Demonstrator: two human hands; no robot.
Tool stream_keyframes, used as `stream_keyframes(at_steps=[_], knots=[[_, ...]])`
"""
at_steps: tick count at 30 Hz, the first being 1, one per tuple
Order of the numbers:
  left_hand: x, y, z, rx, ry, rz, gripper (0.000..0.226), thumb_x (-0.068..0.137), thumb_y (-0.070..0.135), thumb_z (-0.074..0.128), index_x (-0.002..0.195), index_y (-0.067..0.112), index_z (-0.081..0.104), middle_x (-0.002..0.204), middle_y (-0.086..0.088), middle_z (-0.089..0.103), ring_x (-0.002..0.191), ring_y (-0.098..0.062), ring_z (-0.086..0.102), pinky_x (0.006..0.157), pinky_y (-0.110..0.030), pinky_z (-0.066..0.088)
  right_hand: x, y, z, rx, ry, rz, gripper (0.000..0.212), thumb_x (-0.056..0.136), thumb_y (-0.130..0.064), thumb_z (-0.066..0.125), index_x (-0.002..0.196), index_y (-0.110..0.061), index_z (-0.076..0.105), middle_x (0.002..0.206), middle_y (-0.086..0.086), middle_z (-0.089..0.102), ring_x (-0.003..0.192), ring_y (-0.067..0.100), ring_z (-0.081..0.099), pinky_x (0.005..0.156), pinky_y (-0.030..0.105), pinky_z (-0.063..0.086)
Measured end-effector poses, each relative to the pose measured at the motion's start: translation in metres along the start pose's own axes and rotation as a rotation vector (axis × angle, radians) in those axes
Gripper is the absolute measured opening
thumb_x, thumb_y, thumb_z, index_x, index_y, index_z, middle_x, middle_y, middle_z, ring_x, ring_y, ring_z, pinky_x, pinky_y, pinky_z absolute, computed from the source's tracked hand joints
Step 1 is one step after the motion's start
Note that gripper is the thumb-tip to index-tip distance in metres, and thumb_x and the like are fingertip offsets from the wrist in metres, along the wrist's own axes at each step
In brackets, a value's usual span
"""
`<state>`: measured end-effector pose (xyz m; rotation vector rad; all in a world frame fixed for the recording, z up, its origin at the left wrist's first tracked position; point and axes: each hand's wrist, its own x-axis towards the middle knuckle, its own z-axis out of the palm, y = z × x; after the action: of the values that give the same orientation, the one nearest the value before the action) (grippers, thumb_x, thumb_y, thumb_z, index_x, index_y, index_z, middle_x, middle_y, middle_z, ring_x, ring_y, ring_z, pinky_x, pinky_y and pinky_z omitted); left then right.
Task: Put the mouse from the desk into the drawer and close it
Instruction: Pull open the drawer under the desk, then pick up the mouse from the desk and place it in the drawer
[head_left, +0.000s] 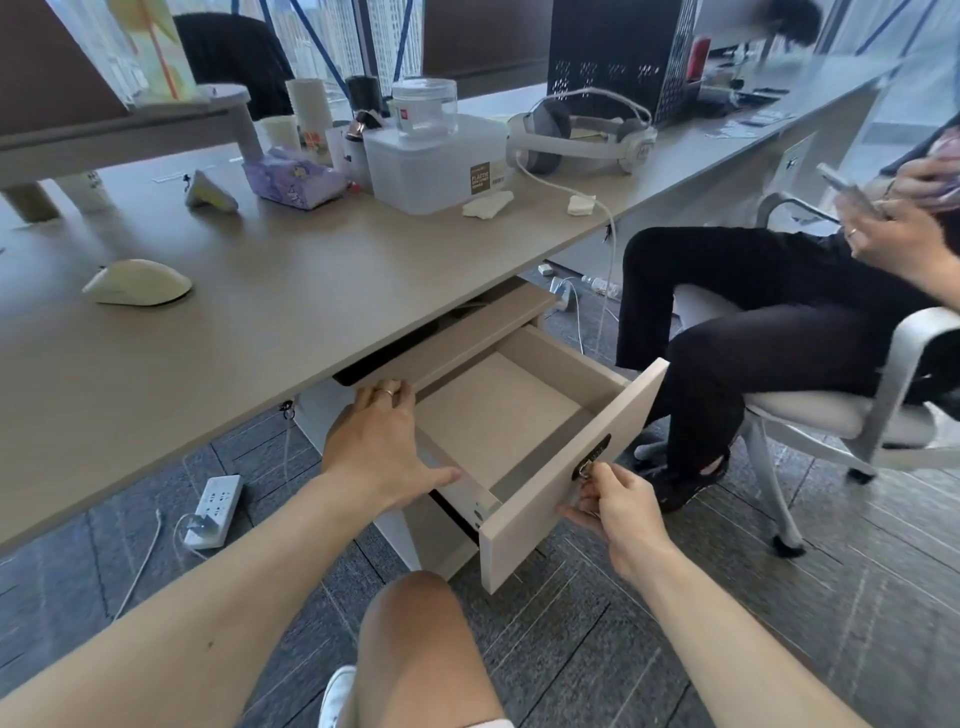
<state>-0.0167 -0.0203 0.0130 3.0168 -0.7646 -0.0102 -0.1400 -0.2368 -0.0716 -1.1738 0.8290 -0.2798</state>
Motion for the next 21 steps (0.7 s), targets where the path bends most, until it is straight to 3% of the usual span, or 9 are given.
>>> stream_keyframes(at_steps=[3, 6, 8, 10, 12, 14, 17, 21], knots=[[0.002, -0.002, -0.007, -0.001, -0.041, 0.014, 0.124, 0.062, 0.085, 0.062, 0.153, 0.008, 0.025, 0.158, -0.011, 0.033, 0.145, -0.028, 0.028, 0.109, -0.041, 0.039, -0.005, 0.000, -0.004, -0.063, 0.006, -0.021, 0.021, 0.101, -0.017, 0.051, 0.088, -0.005, 0.063, 0.070, 0.007, 0.056, 0.058, 0.015, 0.056, 0.075, 0.048, 0.062], [0.003, -0.003, -0.023, -0.008, -0.108, 0.034, 0.115, 0.065, 0.084, 0.060, 0.149, 0.009, 0.032, 0.150, -0.012, 0.044, 0.138, -0.029, 0.039, 0.105, -0.043, 0.045, -0.014, -0.012, -0.014, -0.438, 0.066, -0.087, 0.041, 0.097, -0.048, 0.050, 0.092, -0.011, 0.067, 0.082, 0.003, 0.068, 0.073, 0.019, 0.067, 0.075, 0.043, 0.059], [0.002, -0.005, -0.036, -0.059, -0.112, 0.067, 0.111, 0.072, 0.080, 0.058, 0.154, 0.012, 0.025, 0.152, -0.011, 0.044, 0.138, -0.029, 0.041, 0.106, -0.046, 0.045, -0.022, -0.029, -0.019, -0.715, 0.134, -0.222, 0.049, 0.092, -0.062, 0.046, 0.093, -0.017, 0.064, 0.090, -0.001, 0.068, 0.085, 0.020, 0.065, 0.074, 0.039, 0.052], [-0.001, -0.008, -0.056, -0.190, -0.014, 0.133, 0.101, 0.079, 0.072, 0.059, 0.156, 0.018, 0.024, 0.151, -0.009, 0.045, 0.137, -0.027, 0.042, 0.107, -0.047, 0.043, -0.032, -0.052, -0.016, -0.836, 0.155, -0.423, 0.042, 0.091, -0.061, 0.048, 0.089, -0.020, 0.058, 0.089, -0.003, 0.064, 0.082, 0.018, 0.062, 0.073, 0.042, 0.053], [-0.003, -0.018, -0.080, -0.305, 0.124, 0.168, 0.087, 0.083, 0.064, 0.062, 0.153, 0.019, 0.034, 0.145, -0.011, 0.051, 0.132, -0.029, 0.047, 0.108, -0.042, 0.040, -0.043, -0.075, -0.001, -0.924, 0.095, -0.610, 0.035, 0.092, -0.057, 0.052, 0.090, -0.022, 0.057, 0.090, -0.005, 0.062, 0.081, 0.013, 0.060, 0.075, 0.041, 0.055], [-0.003, -0.037, -0.104, -0.302, 0.160, 0.118, 0.083, 0.086, 0.060, 0.063, 0.152, 0.018, 0.037, 0.146, -0.015, 0.049, 0.135, -0.032, 0.044, 0.109, -0.040, 0.034, -0.052, -0.093, 0.024, -1.030, -0.027, -0.741, 0.032, 0.094, -0.052, 0.054, 0.103, -0.022, 0.058, 0.098, -0.008, 0.061, 0.087, 0.010, 0.060, 0.080, 0.032, 0.053], [-0.005, -0.088, -0.117, -0.195, 0.074, -0.061, 0.086, 0.086, 0.067, 0.058, 0.154, 0.020, 0.033, 0.157, -0.013, 0.038, 0.143, -0.030, 0.035, 0.114, -0.039, 0.028, -0.055, -0.110, 0.077, -1.179, -0.196, -0.903, 0.041, 0.094, -0.052, 0.054, 0.121, -0.020, 0.057, 0.114, -0.006, 0.059, 0.105, 0.010, 0.057, 0.090, 0.026, 0.047], [-0.021, -0.169, -0.107, -0.157, -0.011, -0.254, 0.090, 0.086, 0.071, 0.052, 0.155, 0.018, 0.030, 0.164, -0.009, 0.026, 0.148, -0.028, 0.026, 0.120, -0.038, 0.022, -0.059, -0.121, 0.155, -1.243, -0.373, -1.024, 0.046, 0.093, -0.056, 0.051, 0.125, -0.022, 0.057, 0.125, -0.003, 0.058, 0.117, 0.015, 0.052, 0.096, 0.034, 0.047]])
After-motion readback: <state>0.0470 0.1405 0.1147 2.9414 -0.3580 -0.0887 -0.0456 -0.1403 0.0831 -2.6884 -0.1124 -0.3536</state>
